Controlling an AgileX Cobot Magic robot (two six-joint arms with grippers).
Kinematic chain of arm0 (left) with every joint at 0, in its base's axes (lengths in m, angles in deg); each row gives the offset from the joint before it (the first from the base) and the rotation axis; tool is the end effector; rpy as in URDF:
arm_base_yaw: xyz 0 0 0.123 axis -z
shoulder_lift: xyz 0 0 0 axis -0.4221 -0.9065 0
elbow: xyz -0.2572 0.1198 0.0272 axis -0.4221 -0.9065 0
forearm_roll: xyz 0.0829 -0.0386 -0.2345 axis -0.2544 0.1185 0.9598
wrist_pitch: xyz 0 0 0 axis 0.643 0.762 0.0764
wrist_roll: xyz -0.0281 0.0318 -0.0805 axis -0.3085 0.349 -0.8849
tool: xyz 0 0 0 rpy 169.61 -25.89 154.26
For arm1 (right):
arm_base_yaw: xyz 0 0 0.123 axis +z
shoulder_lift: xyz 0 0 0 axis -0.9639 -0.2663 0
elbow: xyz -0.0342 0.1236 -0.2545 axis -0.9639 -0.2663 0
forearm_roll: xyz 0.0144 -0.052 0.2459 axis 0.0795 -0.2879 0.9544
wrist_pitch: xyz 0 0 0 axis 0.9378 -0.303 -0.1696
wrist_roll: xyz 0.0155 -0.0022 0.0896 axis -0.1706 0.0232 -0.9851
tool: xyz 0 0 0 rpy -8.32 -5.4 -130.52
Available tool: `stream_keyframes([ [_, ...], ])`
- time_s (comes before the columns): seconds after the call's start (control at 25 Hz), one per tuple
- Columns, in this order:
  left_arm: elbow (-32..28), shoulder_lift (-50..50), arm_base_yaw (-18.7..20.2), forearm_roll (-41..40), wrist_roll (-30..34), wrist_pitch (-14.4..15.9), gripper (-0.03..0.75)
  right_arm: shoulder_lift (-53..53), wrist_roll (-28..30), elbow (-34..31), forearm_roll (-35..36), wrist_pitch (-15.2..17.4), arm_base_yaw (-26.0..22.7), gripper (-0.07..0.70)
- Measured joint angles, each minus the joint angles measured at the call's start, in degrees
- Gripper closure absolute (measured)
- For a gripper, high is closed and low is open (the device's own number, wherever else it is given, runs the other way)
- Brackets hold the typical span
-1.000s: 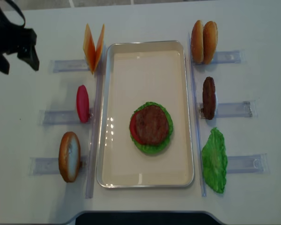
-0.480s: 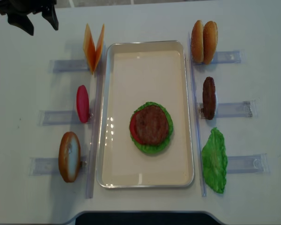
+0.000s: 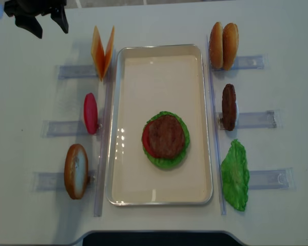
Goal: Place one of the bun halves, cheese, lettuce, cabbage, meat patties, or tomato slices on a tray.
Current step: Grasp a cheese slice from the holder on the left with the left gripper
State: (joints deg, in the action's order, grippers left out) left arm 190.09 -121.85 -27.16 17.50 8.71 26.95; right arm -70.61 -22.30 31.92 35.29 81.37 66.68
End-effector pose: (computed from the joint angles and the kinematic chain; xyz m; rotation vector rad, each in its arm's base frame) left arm 0.4469 0.0146 0.2595 -0.1213 2.8869 -0.0425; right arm -0.0089 0.0022 0.2704 0.1285 2.1132 -0.0761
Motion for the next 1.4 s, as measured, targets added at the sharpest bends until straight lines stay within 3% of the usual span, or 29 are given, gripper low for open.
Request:
stream_keyframes([
  [0.52, 0.0, 0.0, 1.0, -0.5, -3.0, 0.0, 0.072, 0.0, 0.0, 0.0, 0.0, 0.0, 0.0, 0.104],
  [1.16, 0.0, 0.0, 17.5, -3.2, -13.6, 0.0, 0.072, 0.0, 0.0, 0.0, 0.0, 0.0, 0.0, 0.104],
  [1.4, 0.4, 0.0, 20.4, -3.5, -15.8, 0.1, 0.072, 0.0, 0.0, 0.0, 0.0, 0.0, 0.0, 0.104],
])
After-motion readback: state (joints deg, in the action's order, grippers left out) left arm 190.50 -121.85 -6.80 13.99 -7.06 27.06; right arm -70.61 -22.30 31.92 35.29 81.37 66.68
